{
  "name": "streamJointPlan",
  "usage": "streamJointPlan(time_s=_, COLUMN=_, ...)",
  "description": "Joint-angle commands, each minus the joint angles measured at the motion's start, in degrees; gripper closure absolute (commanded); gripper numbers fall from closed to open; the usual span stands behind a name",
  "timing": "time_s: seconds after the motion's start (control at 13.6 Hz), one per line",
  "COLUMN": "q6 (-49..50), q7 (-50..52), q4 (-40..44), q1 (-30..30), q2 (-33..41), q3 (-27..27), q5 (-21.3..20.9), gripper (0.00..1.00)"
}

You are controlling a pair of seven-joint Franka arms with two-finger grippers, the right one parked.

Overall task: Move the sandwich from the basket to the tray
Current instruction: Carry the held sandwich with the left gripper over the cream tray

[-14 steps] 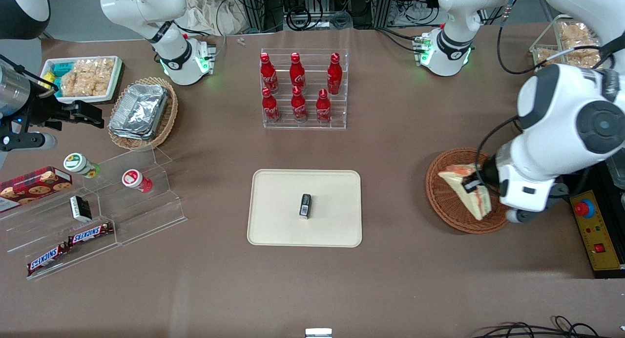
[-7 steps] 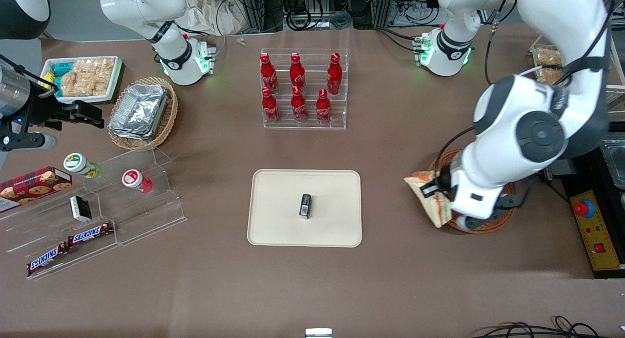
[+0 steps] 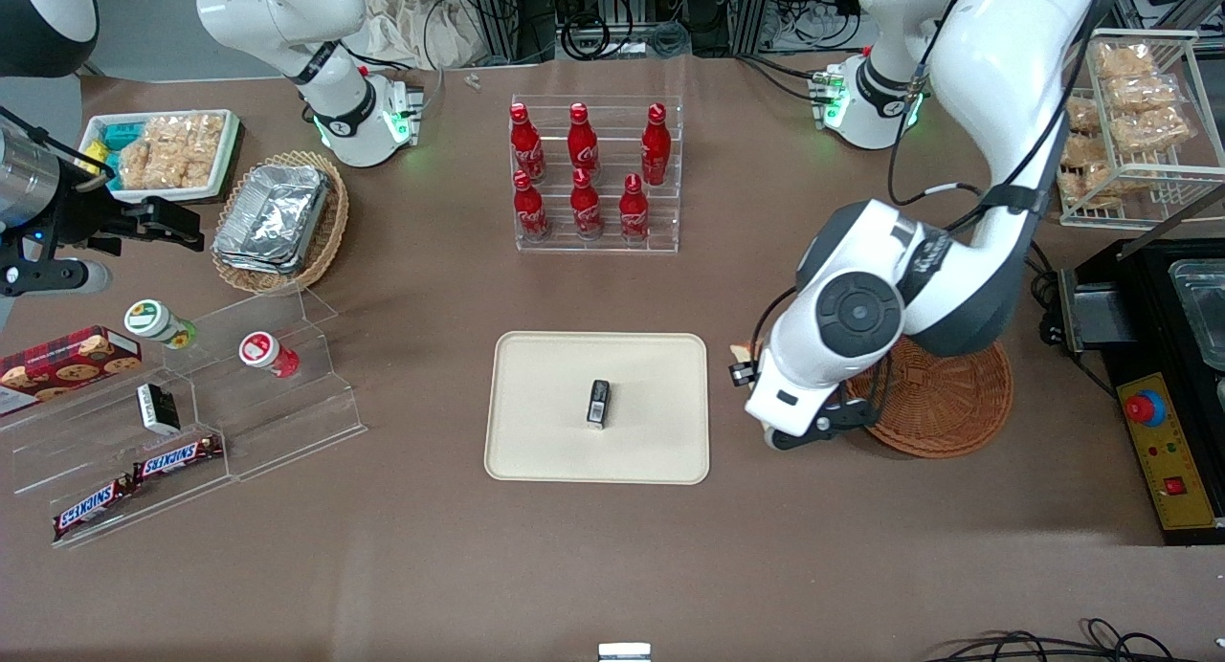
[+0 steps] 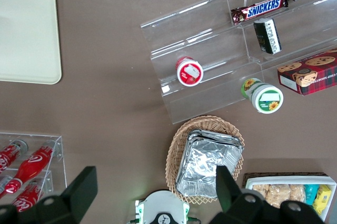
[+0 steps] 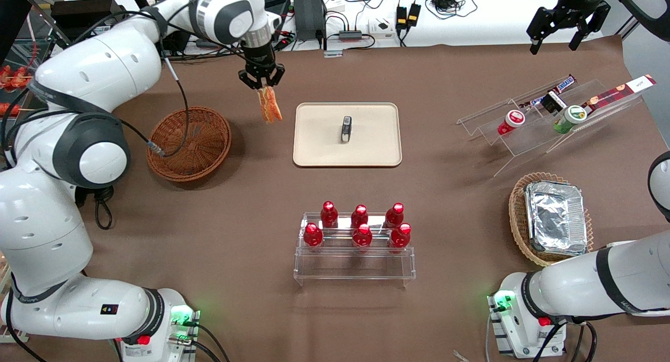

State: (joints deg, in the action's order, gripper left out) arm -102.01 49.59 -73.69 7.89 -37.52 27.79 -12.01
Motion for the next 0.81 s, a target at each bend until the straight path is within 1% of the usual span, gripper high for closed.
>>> streamJointPlan(time_s=0.0, q6=-5.5, q7=0.1, q4=2.2, q1=3.3, q2=-5.4, q3=-0.1, q5=-1.7, gripper=1.00)
streamJointPlan(time_s=0.07, q6=-7.7, q7=0.0, q4=2.3, q1=4.7, q2=-7.3, q3=-0.2, q5=-2.9, gripper=1.00)
streamJointPlan(time_s=0.22, q6=-11.7, q7=-0.1, q4=2.7, q1=6.4, q2=-11.1, q3=-0.2, q5=-7.6, gripper=1.00)
streamJointPlan(time_s=0.44, q6=-18.3, q7=-0.3, q4=2.8, q1=8.3, q2=-14.8, q3=-0.2, q5=-10.0, gripper=1.00)
streamJointPlan(time_s=0.59, q6=-17.7, q7=-1.9, q4=2.2, q1=9.6, q2=-14.9, q3=-0.2, q5=-14.3, gripper=1.00)
streamJointPlan(time_s=0.66, q6=-17.3, q7=-2.1, q4=2.1, q1=9.7, q2=-15.1, q3=-0.2, q5=-14.9, gripper=1.00)
streamJointPlan(time_s=0.73, q6=-16.7, q7=-2.4, q4=2.2, q1=9.6, q2=-15.2, q3=-0.2, q5=-14.7, gripper=0.88)
